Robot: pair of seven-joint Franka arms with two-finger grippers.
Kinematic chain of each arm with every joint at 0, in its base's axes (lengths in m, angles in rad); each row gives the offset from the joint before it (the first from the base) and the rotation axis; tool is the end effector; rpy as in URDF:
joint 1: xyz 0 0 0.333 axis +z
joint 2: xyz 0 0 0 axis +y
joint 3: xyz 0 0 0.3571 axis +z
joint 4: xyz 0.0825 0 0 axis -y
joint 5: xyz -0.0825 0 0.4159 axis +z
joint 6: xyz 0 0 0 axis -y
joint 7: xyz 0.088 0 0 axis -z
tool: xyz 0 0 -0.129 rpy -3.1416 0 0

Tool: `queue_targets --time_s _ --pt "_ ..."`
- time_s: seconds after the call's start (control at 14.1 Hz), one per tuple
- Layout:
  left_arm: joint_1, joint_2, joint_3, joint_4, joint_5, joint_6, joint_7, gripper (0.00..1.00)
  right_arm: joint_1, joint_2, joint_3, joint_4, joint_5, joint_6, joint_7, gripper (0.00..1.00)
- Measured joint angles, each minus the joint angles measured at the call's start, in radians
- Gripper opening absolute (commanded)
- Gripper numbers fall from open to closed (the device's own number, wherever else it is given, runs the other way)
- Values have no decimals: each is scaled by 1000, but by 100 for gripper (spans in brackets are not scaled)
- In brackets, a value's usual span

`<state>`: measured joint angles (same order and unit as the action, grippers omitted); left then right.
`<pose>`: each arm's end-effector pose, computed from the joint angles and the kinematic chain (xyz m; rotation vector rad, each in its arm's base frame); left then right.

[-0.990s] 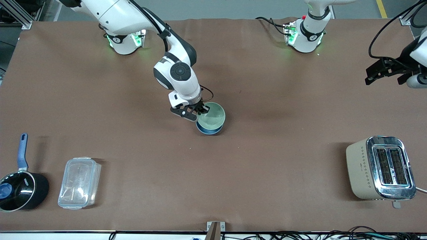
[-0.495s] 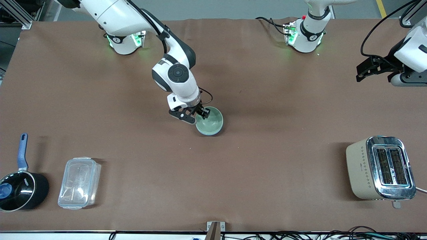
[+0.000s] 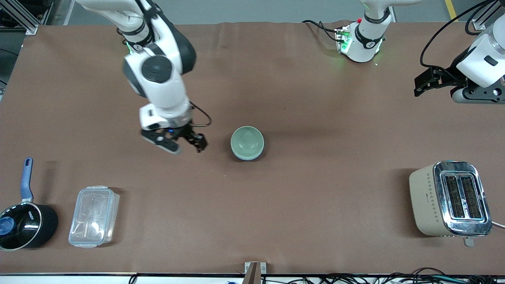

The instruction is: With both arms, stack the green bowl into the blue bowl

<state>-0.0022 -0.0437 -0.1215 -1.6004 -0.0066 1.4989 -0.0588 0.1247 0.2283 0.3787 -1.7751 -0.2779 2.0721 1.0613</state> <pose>0.5574 -0.0718 0.6477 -3.1346 0.1018 0.0910 0.6031 0.2918 0.4510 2.9972 -0.6814 0.2764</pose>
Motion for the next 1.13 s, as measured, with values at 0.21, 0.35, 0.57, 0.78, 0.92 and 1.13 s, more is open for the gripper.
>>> queue_targets --time_s 0.21,0.35,0.57,0.78,0.92,1.13 --pt "0 -5 0 -2 0 6 0 100 -56 -104 -91 0 18 -137 -224 100" --pt "0 -16 -1 -4 -1 6 0 100 -59 -171 -214 0 109 -193 -440 100" --pt "0 -32 -2 -13 -1 9 0 100 -66 -263 -397 32 192 -309 -733 100" --pt "0 -33 -2 -14 -1 17 0 100 -69 -295 -482 209 221 -534 -875 100" --pt "-1 -33 -2 -14 -1 19 0 100 -67 -299 -479 282 225 -607 -912 100" --pt "0 -33 -2 -14 -1 21 0 100 -60 -287 -468 288 226 -607 -917 100"
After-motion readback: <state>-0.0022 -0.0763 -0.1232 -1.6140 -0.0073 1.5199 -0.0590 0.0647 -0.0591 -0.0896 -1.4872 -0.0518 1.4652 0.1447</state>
